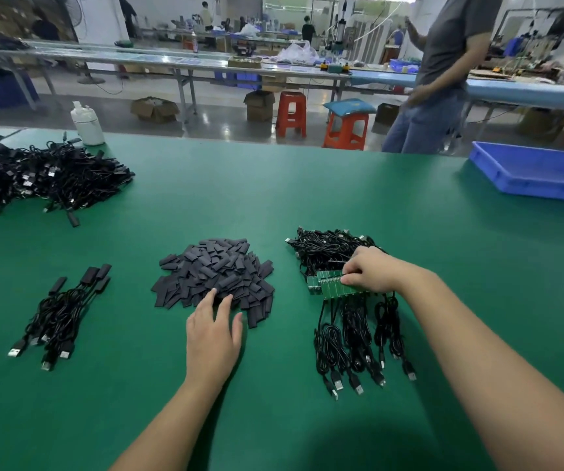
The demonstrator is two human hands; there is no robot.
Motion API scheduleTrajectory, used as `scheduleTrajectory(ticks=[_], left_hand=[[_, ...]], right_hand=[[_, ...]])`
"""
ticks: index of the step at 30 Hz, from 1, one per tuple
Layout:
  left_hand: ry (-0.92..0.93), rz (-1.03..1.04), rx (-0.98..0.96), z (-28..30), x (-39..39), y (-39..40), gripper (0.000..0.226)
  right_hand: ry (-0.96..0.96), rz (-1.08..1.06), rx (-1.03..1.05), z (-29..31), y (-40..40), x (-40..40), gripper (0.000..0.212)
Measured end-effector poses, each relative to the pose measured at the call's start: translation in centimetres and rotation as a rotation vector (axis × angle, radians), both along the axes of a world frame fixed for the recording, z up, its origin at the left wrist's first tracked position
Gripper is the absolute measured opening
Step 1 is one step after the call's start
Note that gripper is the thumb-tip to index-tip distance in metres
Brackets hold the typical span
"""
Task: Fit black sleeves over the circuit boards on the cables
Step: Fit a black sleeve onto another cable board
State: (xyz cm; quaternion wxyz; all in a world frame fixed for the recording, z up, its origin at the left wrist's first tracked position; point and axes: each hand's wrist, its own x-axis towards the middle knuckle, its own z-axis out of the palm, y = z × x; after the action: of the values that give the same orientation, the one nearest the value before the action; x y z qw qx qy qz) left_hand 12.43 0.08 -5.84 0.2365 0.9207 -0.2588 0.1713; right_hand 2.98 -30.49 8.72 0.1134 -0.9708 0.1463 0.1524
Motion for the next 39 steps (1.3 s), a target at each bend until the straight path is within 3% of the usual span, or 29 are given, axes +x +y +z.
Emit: scheduleTrajectory(ticks=[2, 5, 9, 11, 14, 17, 20, 22, 26, 31, 39], left_hand=[[-0.101, 0.009, -0.057, -0.2, 0.1, 0.3, 0.027], [-0.173, -0.059, -0.08, 0.1, -0.2, 0.4, 0.036], [-0.048, -0.13, -0.03, 3.3, -1.4, -2.3, 0.034], [0.182, -0.189, -0.033, 4.5, -2.2, -4.9, 0.026], [0.695, -0.309, -0.277, 6.3, -3.4, -8.8, 0.038], [0.928, -0.347, -0.415, 7.3, -4.2, -11.9, 0.046], [0.918, -0.306, -0.405, 7.4, -4.4, -13.0, 0.009], [0.978, -0.301, -0.444, 7.1, -4.4, -13.6, 0.023], [1.028, -0.327, -0.477, 7.6, -4.8, -14.1, 0.027], [0.84, -0.2, -0.375, 7.8, -4.6, -14.0, 0.036], [0.788, -0.117, -0.289, 8.3, -4.6, -14.3, 0.027]], right_hand=[[-0.069, -0.03, -0.045, -1.1, -0.1, 0.1, 0.025], [-0.131, -0.097, -0.072, -2.4, -0.6, -0.1, 0.015], [-0.213, -0.084, -0.066, -3.0, -0.8, -0.5, 0.017], [-0.255, -0.054, -0.037, -3.0, -0.4, -0.6, 0.014], [-0.295, -0.029, -0.009, -2.7, 0.4, -0.8, 0.013], [-0.316, -0.024, 0.012, -2.4, 1.0, -0.8, 0.009], [-0.302, -0.046, 0.004, -2.3, 1.6, -0.7, 0.007], [-0.298, -0.056, -0.044, -2.1, 2.0, -0.7, 0.014], [-0.332, -0.01, -0.021, -2.1, 3.0, -0.1, 0.022], [-0.335, -0.07, 0.088, -2.2, 3.2, 0.8, 0.018], [-0.344, -0.133, 0.065, -2.6, 3.5, 1.5, 0.015]])
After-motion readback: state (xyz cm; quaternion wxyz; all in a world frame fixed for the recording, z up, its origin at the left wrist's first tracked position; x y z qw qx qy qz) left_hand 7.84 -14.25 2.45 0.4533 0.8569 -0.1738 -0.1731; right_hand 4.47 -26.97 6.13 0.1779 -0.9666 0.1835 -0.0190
